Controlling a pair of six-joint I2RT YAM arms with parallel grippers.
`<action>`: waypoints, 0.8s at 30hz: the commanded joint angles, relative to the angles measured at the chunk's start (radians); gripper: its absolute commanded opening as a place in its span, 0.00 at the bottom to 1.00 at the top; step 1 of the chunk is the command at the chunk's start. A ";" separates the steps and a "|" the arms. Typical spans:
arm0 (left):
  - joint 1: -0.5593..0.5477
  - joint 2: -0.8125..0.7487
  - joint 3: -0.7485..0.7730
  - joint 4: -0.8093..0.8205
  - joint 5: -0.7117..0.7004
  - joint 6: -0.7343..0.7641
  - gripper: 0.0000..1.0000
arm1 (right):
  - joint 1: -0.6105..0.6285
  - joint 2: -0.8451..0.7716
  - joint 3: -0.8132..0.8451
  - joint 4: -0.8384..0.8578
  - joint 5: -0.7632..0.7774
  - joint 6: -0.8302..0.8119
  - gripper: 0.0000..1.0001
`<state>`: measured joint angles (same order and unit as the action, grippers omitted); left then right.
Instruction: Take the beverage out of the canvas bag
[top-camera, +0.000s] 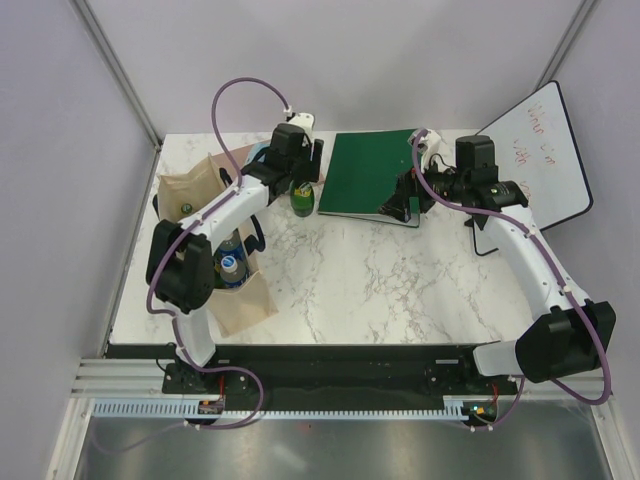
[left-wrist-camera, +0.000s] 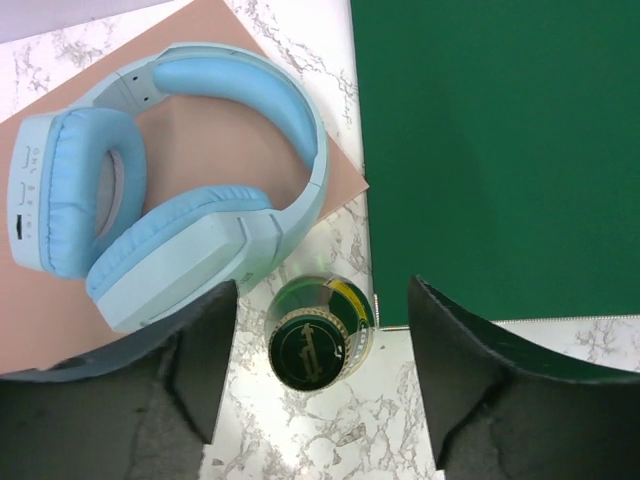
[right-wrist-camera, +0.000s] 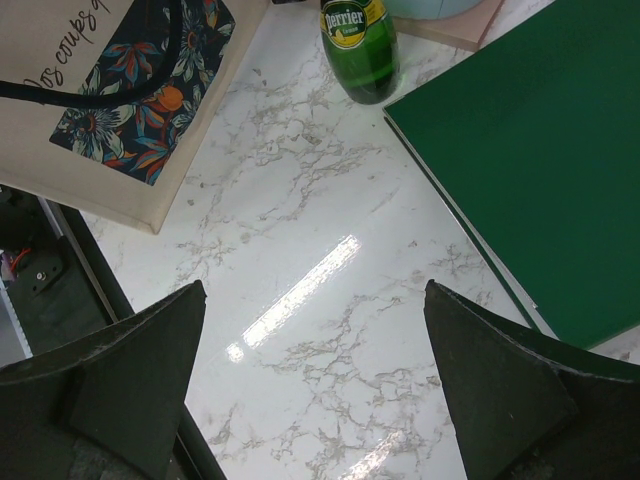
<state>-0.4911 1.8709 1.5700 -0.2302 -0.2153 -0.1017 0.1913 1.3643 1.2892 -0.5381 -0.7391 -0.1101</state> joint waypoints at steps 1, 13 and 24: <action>0.003 -0.090 0.073 0.023 -0.042 -0.029 0.79 | -0.006 -0.004 0.002 0.017 -0.016 -0.023 0.98; 0.049 -0.593 -0.039 -0.214 0.077 -0.219 1.00 | 0.072 0.002 0.068 -0.051 -0.002 -0.167 0.98; 0.054 -1.012 -0.179 -0.693 0.016 -0.478 0.97 | 0.243 0.036 0.255 -0.137 -0.062 -0.188 0.98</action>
<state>-0.4385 0.8639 1.4555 -0.6868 -0.1810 -0.4549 0.3733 1.3788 1.4445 -0.6418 -0.7513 -0.2848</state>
